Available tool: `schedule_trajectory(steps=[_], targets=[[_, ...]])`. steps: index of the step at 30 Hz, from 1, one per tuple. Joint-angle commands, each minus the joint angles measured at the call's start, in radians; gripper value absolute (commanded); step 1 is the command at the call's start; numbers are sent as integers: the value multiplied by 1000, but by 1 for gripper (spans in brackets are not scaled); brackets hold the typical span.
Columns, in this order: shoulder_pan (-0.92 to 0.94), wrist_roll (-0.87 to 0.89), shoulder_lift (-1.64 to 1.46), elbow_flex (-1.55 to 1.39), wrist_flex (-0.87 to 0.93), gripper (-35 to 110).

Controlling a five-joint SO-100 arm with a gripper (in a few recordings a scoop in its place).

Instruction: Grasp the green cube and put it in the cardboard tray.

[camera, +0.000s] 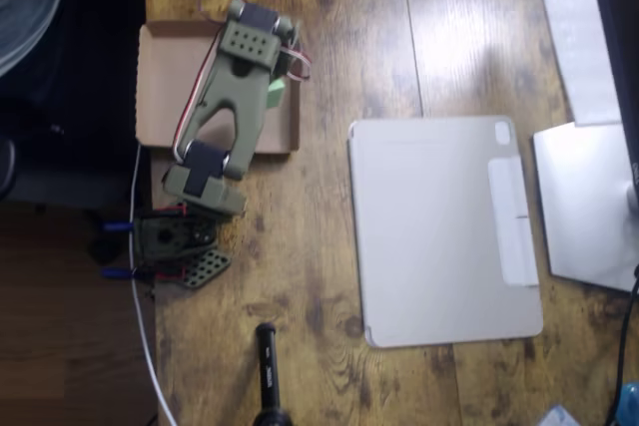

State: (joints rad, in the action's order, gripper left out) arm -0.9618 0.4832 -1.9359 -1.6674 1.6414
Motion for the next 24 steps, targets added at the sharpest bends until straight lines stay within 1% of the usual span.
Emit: schedule_trajectory(steps=[1, 9, 20, 24], targets=[[8, -2, -32, -17, -9, 16], [40, -29, -44, -5, -11, 18], [75, -66, -58, -83, -54, 19], [86, -77, -55, -94, -55, 24]])
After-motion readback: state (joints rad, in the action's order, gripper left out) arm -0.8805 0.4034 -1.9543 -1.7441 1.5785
